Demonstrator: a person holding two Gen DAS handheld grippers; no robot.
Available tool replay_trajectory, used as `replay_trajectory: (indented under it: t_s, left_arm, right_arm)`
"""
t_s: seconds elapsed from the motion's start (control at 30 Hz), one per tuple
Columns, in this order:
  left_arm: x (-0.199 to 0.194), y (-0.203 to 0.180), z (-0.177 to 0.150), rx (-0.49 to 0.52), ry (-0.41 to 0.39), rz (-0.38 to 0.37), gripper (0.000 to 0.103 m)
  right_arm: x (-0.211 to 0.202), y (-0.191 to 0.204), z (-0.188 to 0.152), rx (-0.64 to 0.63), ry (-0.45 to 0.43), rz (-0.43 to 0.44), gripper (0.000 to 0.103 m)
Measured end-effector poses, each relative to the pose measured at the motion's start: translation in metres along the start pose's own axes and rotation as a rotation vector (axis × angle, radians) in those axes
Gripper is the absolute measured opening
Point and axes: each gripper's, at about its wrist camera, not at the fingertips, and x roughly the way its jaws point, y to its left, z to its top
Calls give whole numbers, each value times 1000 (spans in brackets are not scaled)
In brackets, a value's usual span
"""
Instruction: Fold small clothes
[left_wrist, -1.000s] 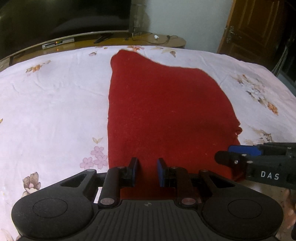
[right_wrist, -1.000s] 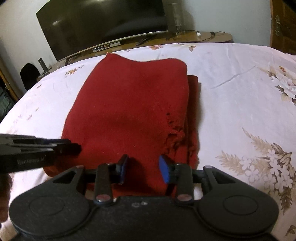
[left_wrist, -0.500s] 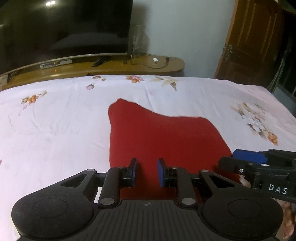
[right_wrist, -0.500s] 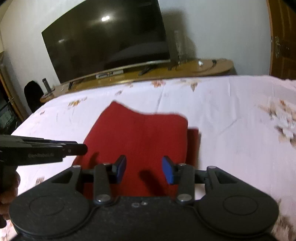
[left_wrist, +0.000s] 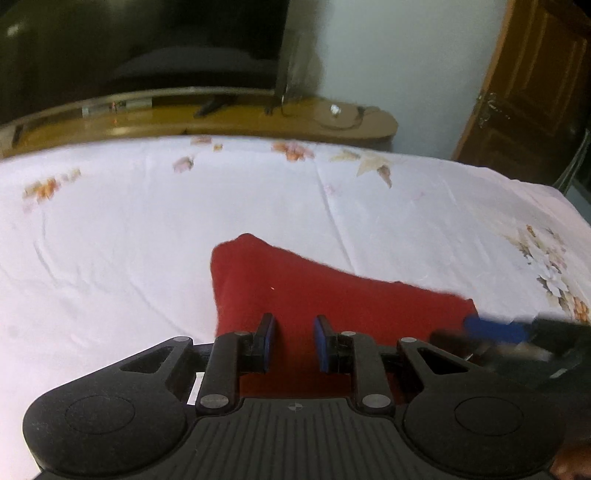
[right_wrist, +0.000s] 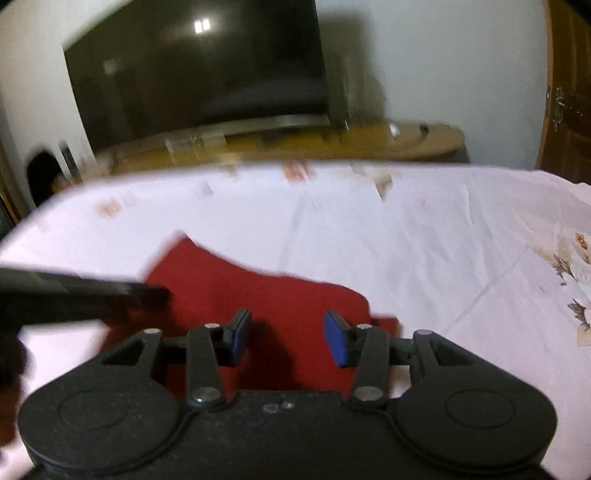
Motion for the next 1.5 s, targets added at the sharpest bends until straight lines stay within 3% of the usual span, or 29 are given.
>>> replay_trajectory:
  t_s: [0.03,0.23,0.43,0.5,0.63,0.8,1.03,1.13,1.27,1.47,1.5]
  left_arm:
    - [4,1,-2,-4,-5,3,25]
    - [1,-12,-4,53,-23,38,28]
    - [-33,-8,-13,75,-60,29,29]
    - [-45,-4,-24,72,-61,26,29]
    - [-67,0,-47,90,-66,40,30]
    - [-84,-3,-68,80,-61,44,54]
    - [-81,-9,-82,66,-19,50,55]
    - [-84,-9,-84,51,-13,49,55]
    - [-88,-10,-90,57,-10,56,55]
    - [-87,-12,-93,63,-2,65,56]
    - [-86,-12,-92,61,-1,65,56]
  right_arm:
    - [11,-3,-5,5,37,-3,41]
    - [12,-7,-10,10,30,1,42]
    - [-21,-8,-9,46,-22,48,47]
    - [-31,-8,-11,53,-36,60,52]
    - [-53,-10,-23,75,-31,71,52]
    - [-72,-6,-44,91,-17,72,52]
    - [-72,1,-69,97,52,45,49]
    - [-82,1,-68,112,37,68,51]
    - [-88,-2,-78,119,80,90,51]
    - [-88,7,-92,107,137,119,33]
    - [-88,8,-93,103,139,119,24]
